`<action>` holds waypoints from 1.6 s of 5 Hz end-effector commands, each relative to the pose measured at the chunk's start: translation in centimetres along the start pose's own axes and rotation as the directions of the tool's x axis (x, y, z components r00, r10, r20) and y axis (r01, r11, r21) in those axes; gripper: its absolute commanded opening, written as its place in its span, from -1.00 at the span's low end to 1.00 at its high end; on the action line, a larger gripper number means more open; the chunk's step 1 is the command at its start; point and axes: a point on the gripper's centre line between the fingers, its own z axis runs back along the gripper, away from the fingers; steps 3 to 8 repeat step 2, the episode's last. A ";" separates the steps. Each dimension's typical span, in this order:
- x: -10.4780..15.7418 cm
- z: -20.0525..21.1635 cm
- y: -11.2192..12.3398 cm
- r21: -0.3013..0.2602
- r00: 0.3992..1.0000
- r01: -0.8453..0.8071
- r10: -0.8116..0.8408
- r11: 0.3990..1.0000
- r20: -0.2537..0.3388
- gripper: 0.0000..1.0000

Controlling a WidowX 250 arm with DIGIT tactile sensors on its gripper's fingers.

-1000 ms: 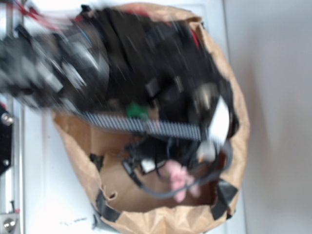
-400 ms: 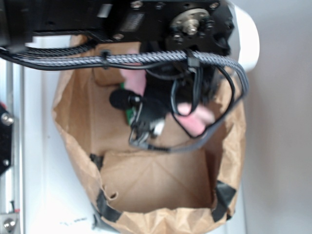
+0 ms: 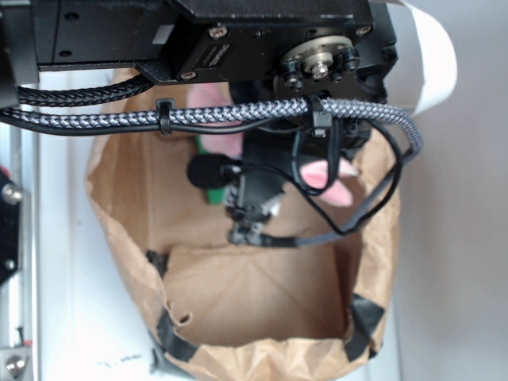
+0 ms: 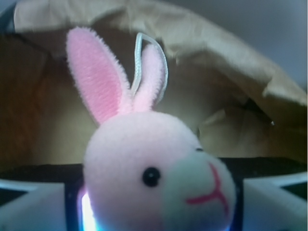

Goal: Grab the pink bunny.

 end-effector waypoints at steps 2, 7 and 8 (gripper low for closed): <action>-0.6 1.9 -2.0 0.083 0.996 0.013 -0.021 0.997 0.091 -1.00; -0.6 1.9 -2.0 0.083 0.996 0.013 -0.021 0.997 0.091 -1.00; -0.6 1.9 -2.0 0.083 0.996 0.013 -0.021 0.997 0.091 -1.00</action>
